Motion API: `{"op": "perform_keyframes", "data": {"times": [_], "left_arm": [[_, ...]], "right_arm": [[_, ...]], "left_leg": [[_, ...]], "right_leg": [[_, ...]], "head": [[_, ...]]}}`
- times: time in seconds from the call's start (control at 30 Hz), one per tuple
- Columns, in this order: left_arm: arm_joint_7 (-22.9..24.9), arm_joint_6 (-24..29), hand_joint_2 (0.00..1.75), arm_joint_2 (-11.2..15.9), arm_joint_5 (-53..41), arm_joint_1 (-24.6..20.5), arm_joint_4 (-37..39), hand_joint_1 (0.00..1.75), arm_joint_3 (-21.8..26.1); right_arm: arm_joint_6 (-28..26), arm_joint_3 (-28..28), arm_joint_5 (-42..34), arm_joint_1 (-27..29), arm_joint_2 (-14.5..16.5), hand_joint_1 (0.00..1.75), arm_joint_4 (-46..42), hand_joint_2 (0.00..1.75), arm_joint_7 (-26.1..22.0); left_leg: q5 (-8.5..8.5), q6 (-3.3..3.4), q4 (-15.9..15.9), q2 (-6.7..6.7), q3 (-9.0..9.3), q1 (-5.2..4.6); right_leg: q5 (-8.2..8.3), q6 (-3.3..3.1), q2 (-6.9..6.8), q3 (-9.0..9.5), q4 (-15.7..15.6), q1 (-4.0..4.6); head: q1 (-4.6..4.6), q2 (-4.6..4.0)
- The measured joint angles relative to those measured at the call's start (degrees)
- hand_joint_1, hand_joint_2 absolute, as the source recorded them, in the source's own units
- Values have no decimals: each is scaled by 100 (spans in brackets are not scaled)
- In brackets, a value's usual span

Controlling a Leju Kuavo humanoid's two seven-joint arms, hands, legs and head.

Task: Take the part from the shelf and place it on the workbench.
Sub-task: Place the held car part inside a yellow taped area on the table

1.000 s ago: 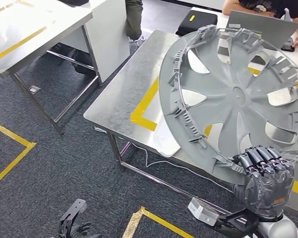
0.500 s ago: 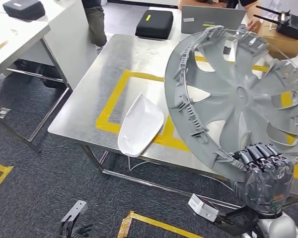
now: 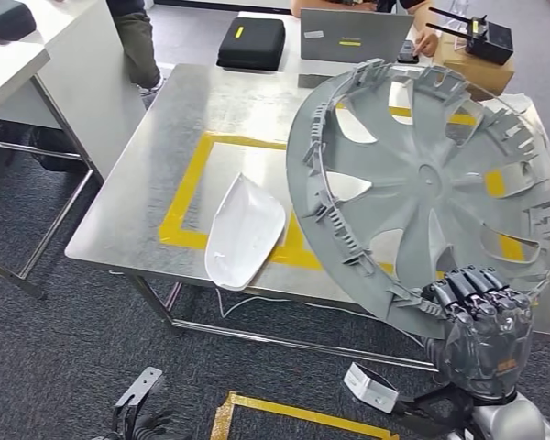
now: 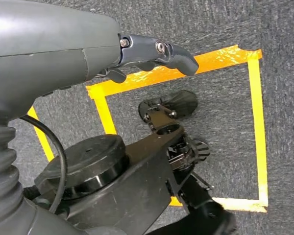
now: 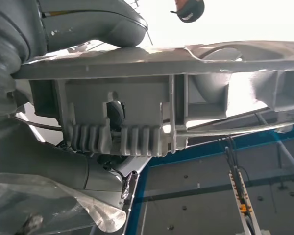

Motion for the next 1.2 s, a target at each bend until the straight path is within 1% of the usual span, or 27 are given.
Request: {"op": "perform_keyframes", "data": {"times": [0.03,0.07,0.1,0.13,0.17,0.2,0.27,0.37,0.47,0.5,0.6,0.63,0.67,0.93,1.2], "left_arm": [[0,16,175,4,13,-5,-7,0,-18],[0,38,175,15,30,-10,-16,0,-33],[1,61,175,32,47,-12,-27,0,-49],[2,87,175,55,70,-14,-40,0,-68],[4,118,175,84,95,-15,-52,0,-93],[8,146,175,113,121,-15,-69,0,-125],[16,203,175,163,174,-14,-107,0,-180],[25,278,175,220,248,-3,-171,0,-236],[37,345,175,278,339,22,-234,0,-290],[42,364,175,297,370,32,-256,0,-303],[60,415,175,351,445,75,-321,0,-326],[68,432,175,370,462,92,-340,0,-332],[78,453,175,387,479,107,-357,0,-337],[112,640,175,487,526,148,-409,0,-359],[175,834,175,510,342,148,-408,0,-365]], "right_arm": [[29,2,-14,1,-2,175,5,175,10],[74,5,-36,-2,-3,175,8,175,25],[128,8,-59,-6,-3,175,10,175,41],[197,13,-91,-9,-3,175,15,175,61],[274,22,-129,-10,-3,175,24,175,84],[358,34,-176,-6,-3,175,35,175,105],[540,55,-292,2,-3,175,69,175,154],[840,64,-516,8,-3,175,136,175,215],[1170,63,-822,1,-4,175,226,175,245],[1272,61,-899,-3,-5,175,267,175,256],[1519,31,-1117,-26,-16,175,409,175,281],[1576,6,-1187,-44,-20,175,461,175,282],[1625,-22,-1244,-70,-23,175,514,175,283],[1948,-333,-1373,-363,-106,175,1070,175,253],[1983,-616,-1175,-656,-221,175,1670,175,162]], "left_leg": [[-15,-28,14,11,5,10],[-33,-65,35,19,1,5],[-50,-99,64,23,-8,-3],[-65,-111,90,25,-17,-17],[-68,-101,105,25,-25,-33],[-63,-77,110,25,-25,-36],[-45,-31,86,25,-13,-37],[-28,-16,46,25,0,-29],[-15,-39,30,25,2,-16],[-13,-60,27,25,1,-12],[-14,-193,19,25,-5,0],[-13,-228,18,25,-8,3],[-13,-244,18,25,-10,3],[-15,-244,46,25,-31,-24],[-20,-237,64,25,-41,-30]], "right_leg": [[191,21,-24,216,-411,-21],[314,31,-45,439,-801,-23],[385,14,-53,601,-1086,-26],[397,-6,-54,688,-1236,-27],[382,-34,-43,711,-1258,-22],[395,-58,-32,704,-1264,-29],[395,-66,-26,701,-1264,-21],[390,-110,-26,696,-1262,-1],[386,-146,-26,694,-1258,20],[384,-151,-27,692,-1256,25],[379,-162,-32,684,-1246,32],[380,-164,-32,680,-1243,32],[381,-166,-32,679,-1242,32],[395,-154,-34,675,-1244,7],[400,-147,-35,672,-1245,0]], "head": [[0,0],[4,0],[3,0],[-3,0],[-10,0],[-25,0],[-37,0],[-42,0],[-41,0],[-41,0],[-39,0],[-39,0],[-38,-1],[-37,0],[-37,0]]}}
